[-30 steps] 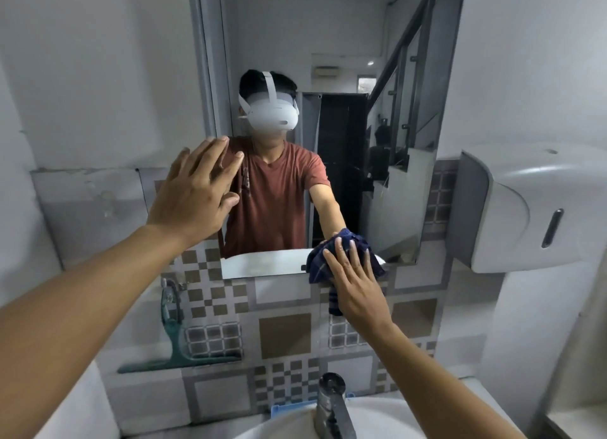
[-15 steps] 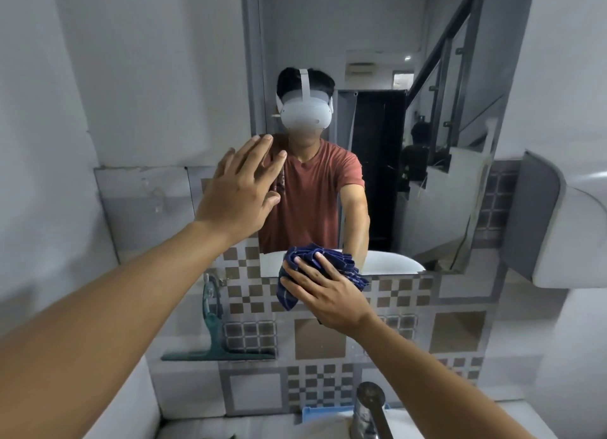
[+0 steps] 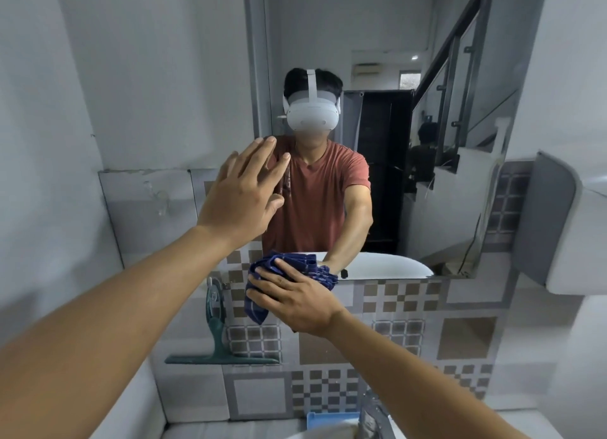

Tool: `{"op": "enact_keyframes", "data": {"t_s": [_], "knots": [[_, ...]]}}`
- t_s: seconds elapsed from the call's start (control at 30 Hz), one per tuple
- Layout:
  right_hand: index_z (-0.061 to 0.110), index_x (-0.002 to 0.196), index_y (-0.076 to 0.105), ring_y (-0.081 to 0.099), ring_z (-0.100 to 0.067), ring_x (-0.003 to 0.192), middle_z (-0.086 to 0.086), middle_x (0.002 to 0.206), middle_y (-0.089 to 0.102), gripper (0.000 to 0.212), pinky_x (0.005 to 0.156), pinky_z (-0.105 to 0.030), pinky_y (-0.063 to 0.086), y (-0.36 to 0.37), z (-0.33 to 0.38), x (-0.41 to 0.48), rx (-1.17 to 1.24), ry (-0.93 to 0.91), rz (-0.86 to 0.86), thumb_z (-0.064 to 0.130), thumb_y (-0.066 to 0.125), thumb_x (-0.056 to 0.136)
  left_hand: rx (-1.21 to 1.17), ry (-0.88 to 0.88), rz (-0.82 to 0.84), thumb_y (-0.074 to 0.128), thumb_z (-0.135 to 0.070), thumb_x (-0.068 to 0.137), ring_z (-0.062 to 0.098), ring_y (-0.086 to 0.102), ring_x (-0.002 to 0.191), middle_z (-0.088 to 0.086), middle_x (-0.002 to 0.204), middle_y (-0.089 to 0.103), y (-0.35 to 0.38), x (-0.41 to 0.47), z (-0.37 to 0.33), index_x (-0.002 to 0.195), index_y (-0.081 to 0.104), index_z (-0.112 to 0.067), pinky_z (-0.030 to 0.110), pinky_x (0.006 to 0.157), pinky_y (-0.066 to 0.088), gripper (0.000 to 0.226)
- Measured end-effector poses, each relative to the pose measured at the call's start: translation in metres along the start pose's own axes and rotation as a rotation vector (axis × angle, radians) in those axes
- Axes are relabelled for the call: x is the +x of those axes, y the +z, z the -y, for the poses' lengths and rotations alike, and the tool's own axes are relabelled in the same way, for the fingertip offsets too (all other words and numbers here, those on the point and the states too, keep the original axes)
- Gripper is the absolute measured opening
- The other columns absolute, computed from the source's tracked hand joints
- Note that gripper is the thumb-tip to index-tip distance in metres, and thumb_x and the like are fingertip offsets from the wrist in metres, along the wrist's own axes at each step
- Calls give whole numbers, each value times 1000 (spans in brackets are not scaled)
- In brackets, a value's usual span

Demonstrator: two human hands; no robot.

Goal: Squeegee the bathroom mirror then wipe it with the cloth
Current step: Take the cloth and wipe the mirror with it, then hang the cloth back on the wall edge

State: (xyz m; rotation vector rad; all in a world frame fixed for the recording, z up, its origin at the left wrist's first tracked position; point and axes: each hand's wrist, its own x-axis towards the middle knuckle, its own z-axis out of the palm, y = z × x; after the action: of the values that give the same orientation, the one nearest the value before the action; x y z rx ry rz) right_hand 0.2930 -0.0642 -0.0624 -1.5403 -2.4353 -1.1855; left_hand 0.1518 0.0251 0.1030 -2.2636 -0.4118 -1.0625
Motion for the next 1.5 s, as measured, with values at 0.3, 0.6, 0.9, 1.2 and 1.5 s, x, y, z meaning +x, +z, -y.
{"op": "enact_keyframes", "data": {"t_s": [0.3,0.6,0.9,1.2,1.5], "knots": [[18,140,45,55,-23,120,-9,139,55,43,112,-40,39,-53,41,-7,764,438,44,5,48,99,-80,4,67,67,-31,91,35,27,149,19,159,32,-19,-4,4,147,48,-13,56,118,31,62],[9,126,62,65,-17,98,-6,108,70,31,87,-33,51,-126,28,-10,1634,922,-255,8,57,95,-804,-514,360,53,-20,101,17,66,109,-2,118,72,-57,-59,-19,124,69,-23,34,98,51,28],[16,124,68,70,-32,95,-20,114,73,51,81,-40,58,-176,37,3,1994,950,-301,-11,34,96,-1025,-630,405,71,-27,90,20,70,78,-1,79,73,-99,-104,-9,82,72,-26,43,81,55,9],[48,137,53,59,-24,127,-1,140,62,52,106,-50,47,-192,44,38,1672,793,-261,44,61,87,-845,-611,251,66,-20,92,4,62,77,-13,81,68,-130,-92,32,77,64,-32,14,64,39,19],[49,114,65,68,1,104,23,106,73,54,93,-35,59,-183,24,103,1160,751,-342,-1,61,95,-823,-662,165,61,-17,97,10,63,85,-7,97,65,-129,-96,75,105,53,-27,12,63,42,15]]}}
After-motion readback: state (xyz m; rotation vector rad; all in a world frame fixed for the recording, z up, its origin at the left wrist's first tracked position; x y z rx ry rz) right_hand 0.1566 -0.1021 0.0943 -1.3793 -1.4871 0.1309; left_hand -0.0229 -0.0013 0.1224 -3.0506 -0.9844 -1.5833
